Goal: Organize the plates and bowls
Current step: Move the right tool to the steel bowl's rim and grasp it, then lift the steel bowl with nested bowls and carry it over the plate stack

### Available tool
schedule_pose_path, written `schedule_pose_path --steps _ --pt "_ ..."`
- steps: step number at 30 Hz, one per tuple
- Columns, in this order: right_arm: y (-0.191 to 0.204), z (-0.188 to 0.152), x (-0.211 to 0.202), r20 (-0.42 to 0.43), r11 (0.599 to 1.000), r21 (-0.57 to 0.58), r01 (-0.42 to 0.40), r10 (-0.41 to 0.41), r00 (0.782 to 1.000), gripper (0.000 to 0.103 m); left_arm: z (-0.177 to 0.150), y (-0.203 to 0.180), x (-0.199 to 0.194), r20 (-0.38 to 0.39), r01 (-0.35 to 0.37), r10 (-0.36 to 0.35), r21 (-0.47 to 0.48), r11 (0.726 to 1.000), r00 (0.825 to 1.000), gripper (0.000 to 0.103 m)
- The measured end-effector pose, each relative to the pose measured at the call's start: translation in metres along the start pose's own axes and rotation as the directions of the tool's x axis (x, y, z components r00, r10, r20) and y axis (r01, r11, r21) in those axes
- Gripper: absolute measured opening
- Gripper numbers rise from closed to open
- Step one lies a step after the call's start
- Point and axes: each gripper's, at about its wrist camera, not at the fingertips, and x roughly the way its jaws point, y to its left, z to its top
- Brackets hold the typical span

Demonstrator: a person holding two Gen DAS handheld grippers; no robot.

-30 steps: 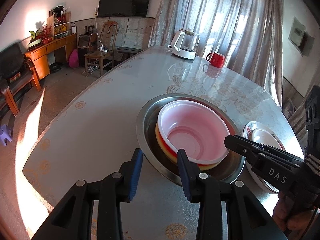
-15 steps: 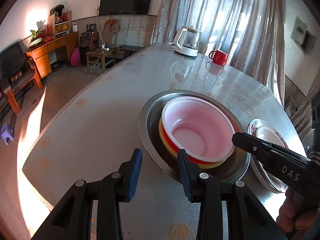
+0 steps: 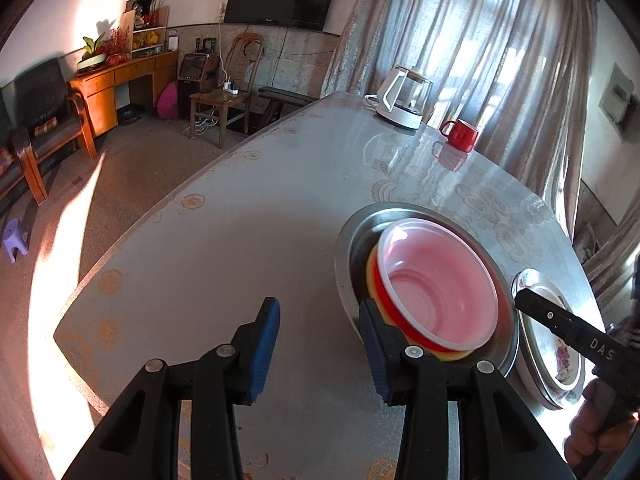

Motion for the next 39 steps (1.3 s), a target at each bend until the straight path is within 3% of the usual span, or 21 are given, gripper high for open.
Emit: schedule_pose_path --steps 9,24,27,39 --pt "-0.004 0.004 0.011 -0.029 1.000 -0.011 0.021 -0.021 0.999 0.021 0.007 0.001 0.007 -0.002 0.021 -0.021 0.030 0.999 1.000 0.041" --pt "0.000 0.003 0.031 -0.067 0.998 -0.045 0.031 -0.034 0.997 0.021 0.015 -0.006 0.034 -0.056 0.127 -0.124 0.054 0.990 0.991 0.018" --pt "0.001 0.003 0.031 -0.064 0.998 -0.051 0.022 -0.025 0.998 0.016 0.013 -0.011 0.034 -0.042 0.113 -0.110 0.090 0.990 0.993 0.018" --pt "0.000 0.001 0.026 -0.063 0.999 -0.038 0.018 -0.021 0.998 0.016 0.009 -0.008 0.029 -0.047 0.167 -0.165 0.059 0.984 0.985 0.018"
